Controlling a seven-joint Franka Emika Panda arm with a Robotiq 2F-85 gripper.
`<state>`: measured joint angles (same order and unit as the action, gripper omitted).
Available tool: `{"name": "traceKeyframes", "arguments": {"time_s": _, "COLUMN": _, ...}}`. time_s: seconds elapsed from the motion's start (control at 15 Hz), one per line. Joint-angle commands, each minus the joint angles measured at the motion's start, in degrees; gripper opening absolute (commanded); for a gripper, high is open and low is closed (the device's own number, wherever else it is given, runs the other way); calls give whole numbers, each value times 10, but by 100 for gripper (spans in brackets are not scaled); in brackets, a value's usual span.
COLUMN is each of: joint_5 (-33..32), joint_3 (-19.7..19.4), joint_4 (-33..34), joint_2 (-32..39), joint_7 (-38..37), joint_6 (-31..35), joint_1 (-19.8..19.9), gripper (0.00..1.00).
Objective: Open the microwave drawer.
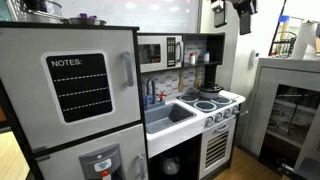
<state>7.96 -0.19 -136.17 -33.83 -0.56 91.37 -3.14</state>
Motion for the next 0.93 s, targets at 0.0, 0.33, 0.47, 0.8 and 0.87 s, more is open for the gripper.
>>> {"name": "traceKeyframes", "arguments": {"time_s": 0.0, "joint_5": 2, "joint_3": 5, "joint_4": 1, "joint_2": 0, "joint_7": 3, "joint_6": -2, "joint_1": 7, "gripper": 100}}
{"name": "traceKeyframes", "arguments": {"time_s": 0.33, "joint_5": 2, "joint_3": 5, "joint_4": 1, "joint_2": 0, "joint_7": 3, "joint_6": -1, "joint_1": 7, "gripper": 100}}
{"name": "traceKeyframes", "arguments": {"time_s": 0.47, "joint_5": 2, "joint_3": 5, "joint_4": 1, "joint_2": 0, "joint_7": 3, "joint_6": -1, "joint_1": 7, "gripper": 100}}
{"name": "traceKeyframes", "arguments": {"time_s": 0.8, "joint_5": 4, "joint_3": 4, "joint_4": 7, "joint_2": 9, "joint_7": 2, "joint_6": -2, "joint_1": 7, "gripper": 100}}
{"name": "traceKeyframes", "arguments": {"time_s": 0.87, "joint_5": 6, "joint_3": 0, "joint_4": 12, "joint_2": 19, "joint_7": 8, "joint_6": 0, "joint_1": 7, "gripper": 100}}
